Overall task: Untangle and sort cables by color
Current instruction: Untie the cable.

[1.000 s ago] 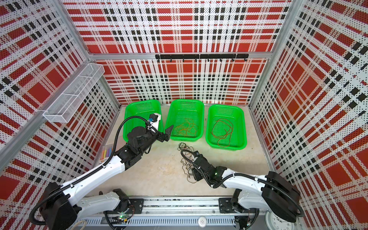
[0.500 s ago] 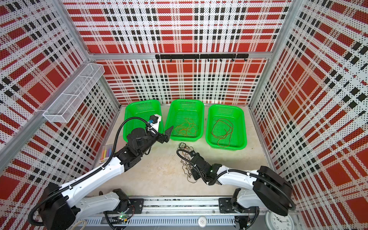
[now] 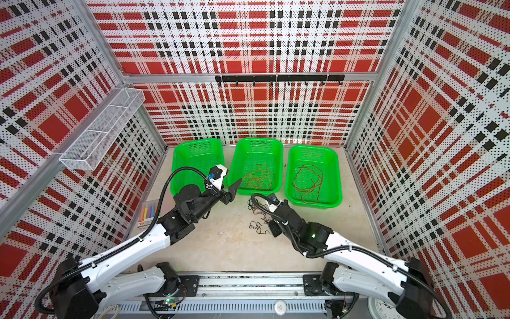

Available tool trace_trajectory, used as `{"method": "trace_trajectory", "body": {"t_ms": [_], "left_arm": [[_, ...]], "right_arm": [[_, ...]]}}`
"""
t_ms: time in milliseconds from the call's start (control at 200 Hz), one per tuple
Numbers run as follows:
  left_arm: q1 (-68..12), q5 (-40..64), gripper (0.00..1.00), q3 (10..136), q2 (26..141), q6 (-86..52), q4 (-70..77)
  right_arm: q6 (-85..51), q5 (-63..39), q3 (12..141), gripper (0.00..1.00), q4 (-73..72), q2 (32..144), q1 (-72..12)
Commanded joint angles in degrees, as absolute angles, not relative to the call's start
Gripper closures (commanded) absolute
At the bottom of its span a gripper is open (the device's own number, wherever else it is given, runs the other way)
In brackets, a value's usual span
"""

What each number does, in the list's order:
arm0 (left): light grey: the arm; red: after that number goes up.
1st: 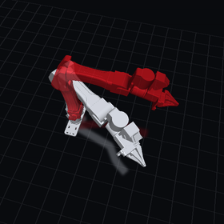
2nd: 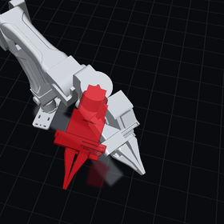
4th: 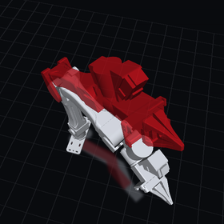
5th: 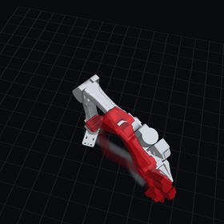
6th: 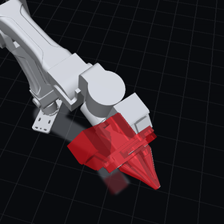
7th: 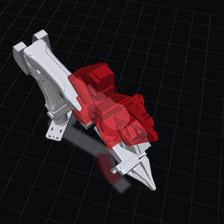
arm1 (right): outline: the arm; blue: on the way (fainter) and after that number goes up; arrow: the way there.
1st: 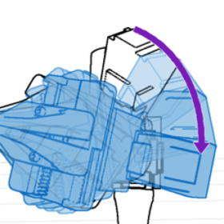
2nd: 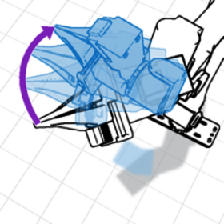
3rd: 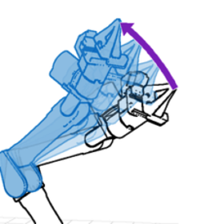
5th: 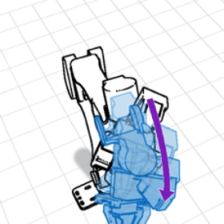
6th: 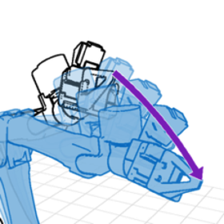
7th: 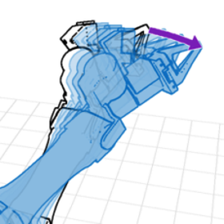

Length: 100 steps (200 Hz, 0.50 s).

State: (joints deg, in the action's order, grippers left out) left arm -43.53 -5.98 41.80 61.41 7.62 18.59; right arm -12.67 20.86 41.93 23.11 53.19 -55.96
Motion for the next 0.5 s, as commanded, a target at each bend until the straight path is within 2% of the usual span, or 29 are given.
{"method": "trace_trajectory", "body": {"t_ms": [0,220,496], "left_arm": [[-45.4,-2.3,0.33,40.4,60.6,12.0,24.0],[-47.4,9.1,0.4,39.9,60.5,17.1,26.5],[-52.5,15.3,0.43,43.5,63.1,20.9,26.5]], "right_arm": [[-4.9,24.7,45.9,1.0,27.4,50.8,-55.0],[3.5,22.3,53.5,1.0,25.5,48.9,-51.4],[11.9,17.3,57.3,1.0,19.6,49.2,-50.7]]}}
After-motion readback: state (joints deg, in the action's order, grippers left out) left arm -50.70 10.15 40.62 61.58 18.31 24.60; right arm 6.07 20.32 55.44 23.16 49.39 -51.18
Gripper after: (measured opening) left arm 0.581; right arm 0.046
